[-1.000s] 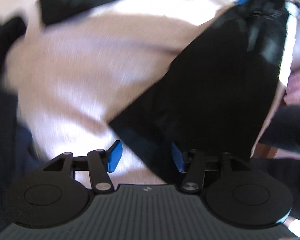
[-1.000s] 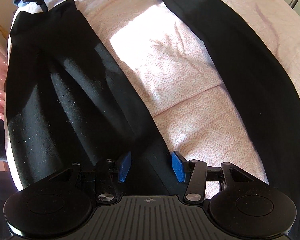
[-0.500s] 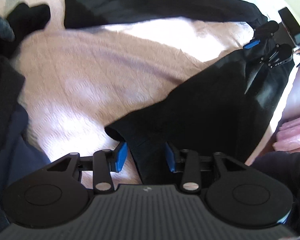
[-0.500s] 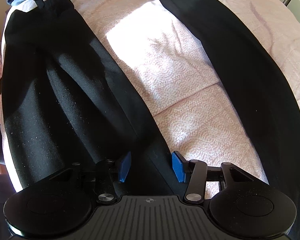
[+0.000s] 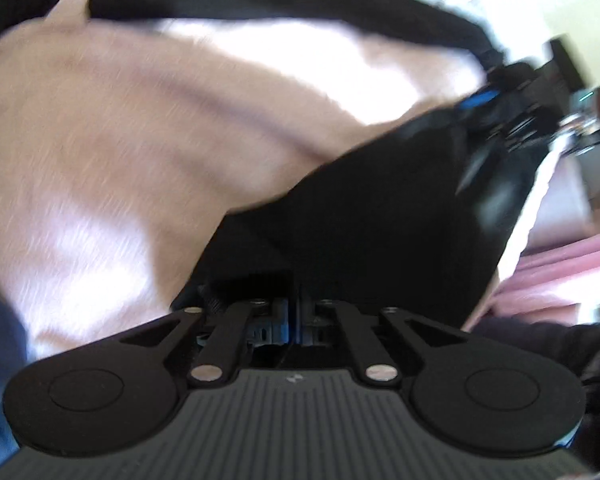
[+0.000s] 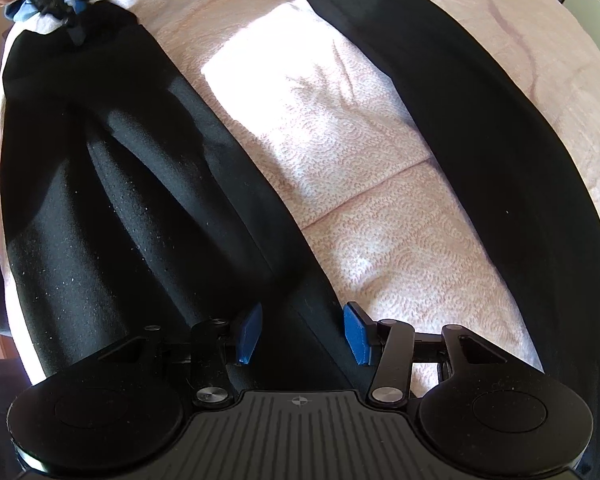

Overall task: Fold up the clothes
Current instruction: 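Lift and stretch the black trousers lengthwise between both grippers, then lower the trousers onto the bedspread and open both grippers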

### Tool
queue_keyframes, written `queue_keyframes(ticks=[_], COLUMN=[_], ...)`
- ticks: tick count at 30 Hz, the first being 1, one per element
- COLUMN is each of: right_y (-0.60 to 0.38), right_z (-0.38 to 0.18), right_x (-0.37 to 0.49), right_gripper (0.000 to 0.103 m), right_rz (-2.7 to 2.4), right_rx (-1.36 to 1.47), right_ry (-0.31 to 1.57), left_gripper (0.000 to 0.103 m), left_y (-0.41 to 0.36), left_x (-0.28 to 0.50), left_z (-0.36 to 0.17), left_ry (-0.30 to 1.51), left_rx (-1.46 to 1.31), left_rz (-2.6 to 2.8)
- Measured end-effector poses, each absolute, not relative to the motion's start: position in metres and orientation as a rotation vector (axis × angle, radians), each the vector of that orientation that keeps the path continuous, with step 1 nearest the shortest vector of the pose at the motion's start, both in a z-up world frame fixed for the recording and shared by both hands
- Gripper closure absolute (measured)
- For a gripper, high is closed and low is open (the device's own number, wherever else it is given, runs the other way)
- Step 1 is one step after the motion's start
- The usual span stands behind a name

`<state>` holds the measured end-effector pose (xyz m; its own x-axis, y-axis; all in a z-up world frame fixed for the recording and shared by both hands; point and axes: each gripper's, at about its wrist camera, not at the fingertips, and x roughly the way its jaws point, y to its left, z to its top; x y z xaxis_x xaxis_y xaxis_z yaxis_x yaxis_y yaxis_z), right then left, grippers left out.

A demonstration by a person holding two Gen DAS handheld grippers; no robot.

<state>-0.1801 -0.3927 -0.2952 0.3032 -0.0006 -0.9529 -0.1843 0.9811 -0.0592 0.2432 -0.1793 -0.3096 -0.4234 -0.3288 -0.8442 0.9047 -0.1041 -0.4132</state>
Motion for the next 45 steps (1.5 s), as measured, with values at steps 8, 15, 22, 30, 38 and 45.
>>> queue_keyframes(ticks=[8, 15, 22, 30, 38, 45], right_y=[-0.405, -0.413, -0.422, -0.426, -0.418, -0.407], right_z=[-0.282, -0.287, -0.279, -0.28, -0.278, -0.27], right_x=[-0.193, -0.191, -0.213, -0.262, -0.289, -0.301], right_gripper=[0.054, 0.053, 0.052, 0.052, 0.051, 0.051], right_rz=[0.01, -0.104, -0.348, -0.553, -0.635, -0.657], right_rx=[-0.143, -0.134, -0.076, 0.186, 0.28, 0.314], right_ry=[1.205, 1.213, 1.19, 1.214, 1.193, 1.178], left_gripper=[0.102, 0.102, 0.101, 0.101, 0.1, 0.087], left_y=[-0.179, -0.185, -0.175, -0.17, -0.164, -0.167], left_x=[0.299, 0.301, 0.303, 0.298, 0.297, 0.3], left_z=[-0.272, -0.291, -0.295, -0.264, -0.296, -0.289], left_ry=[1.083, 1.088, 1.103, 0.978, 1.094, 1.006], left_rx=[0.43, 0.484, 0.497, 0.39, 0.545, 0.644], left_rz=[-1.494, -1.409, -1.343, -1.347, -1.226, -1.136])
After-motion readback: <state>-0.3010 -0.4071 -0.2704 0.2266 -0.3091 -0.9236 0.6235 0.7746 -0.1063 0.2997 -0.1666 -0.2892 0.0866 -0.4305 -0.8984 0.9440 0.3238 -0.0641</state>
